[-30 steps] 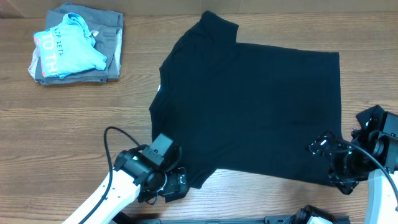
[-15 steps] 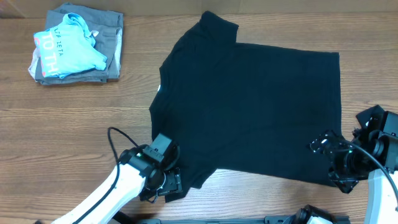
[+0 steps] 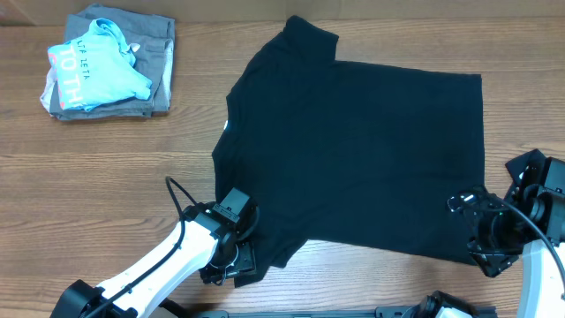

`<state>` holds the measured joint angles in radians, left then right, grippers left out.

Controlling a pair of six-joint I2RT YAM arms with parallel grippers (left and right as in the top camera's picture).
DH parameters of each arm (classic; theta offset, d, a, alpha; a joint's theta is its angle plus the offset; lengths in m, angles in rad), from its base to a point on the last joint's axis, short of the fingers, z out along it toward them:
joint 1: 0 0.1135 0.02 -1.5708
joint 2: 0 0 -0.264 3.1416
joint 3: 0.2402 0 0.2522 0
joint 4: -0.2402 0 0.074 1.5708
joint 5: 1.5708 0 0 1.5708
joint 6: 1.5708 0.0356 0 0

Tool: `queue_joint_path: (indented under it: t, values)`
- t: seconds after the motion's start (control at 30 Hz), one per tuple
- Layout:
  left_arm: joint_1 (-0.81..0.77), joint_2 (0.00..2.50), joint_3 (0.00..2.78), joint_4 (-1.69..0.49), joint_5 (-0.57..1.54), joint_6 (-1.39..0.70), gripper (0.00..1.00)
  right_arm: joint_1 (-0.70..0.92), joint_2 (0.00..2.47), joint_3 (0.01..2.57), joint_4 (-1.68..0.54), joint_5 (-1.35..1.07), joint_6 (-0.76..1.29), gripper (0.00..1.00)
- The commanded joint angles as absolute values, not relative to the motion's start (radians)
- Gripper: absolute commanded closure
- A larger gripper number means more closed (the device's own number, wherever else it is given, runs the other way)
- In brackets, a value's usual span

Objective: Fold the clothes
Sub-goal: 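Grasp the bottom hem corners with the left and right grippers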

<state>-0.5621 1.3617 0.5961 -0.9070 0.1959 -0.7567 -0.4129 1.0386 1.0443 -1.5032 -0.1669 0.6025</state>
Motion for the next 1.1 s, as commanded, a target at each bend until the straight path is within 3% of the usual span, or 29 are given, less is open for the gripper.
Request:
queue_joint_path:
  t: [0.0,0.3,0.5,0.67,1.07]
  values:
    - [-0.558,1.370,0.587,-0.892,0.209,-0.732,0.41,-0.421,1.031,1.030,-1.501,-0.142,0.634,0.00]
    - [-0.558,1.370,0.548,-0.837,0.230,-0.729,0.52,-0.421,1.031,0.963,-1.477,-0.139,0.660,0.00]
    - [-0.558,1.371,0.527,-0.807,0.278,-0.729,0.55,-0.421,1.029,0.962,-1.478,-0.127,0.754,0.00]
    - [-0.558,1.371,0.526,-0.810,0.263,-0.729,0.69,-0.421,1.028,0.958,-1.490,-0.044,0.870,0.00]
    - [-0.558,1.371,0.526,-0.822,0.263,-0.710,0.73,-0.422,1.032,0.797,-1.360,0.040,1.089,0.00]
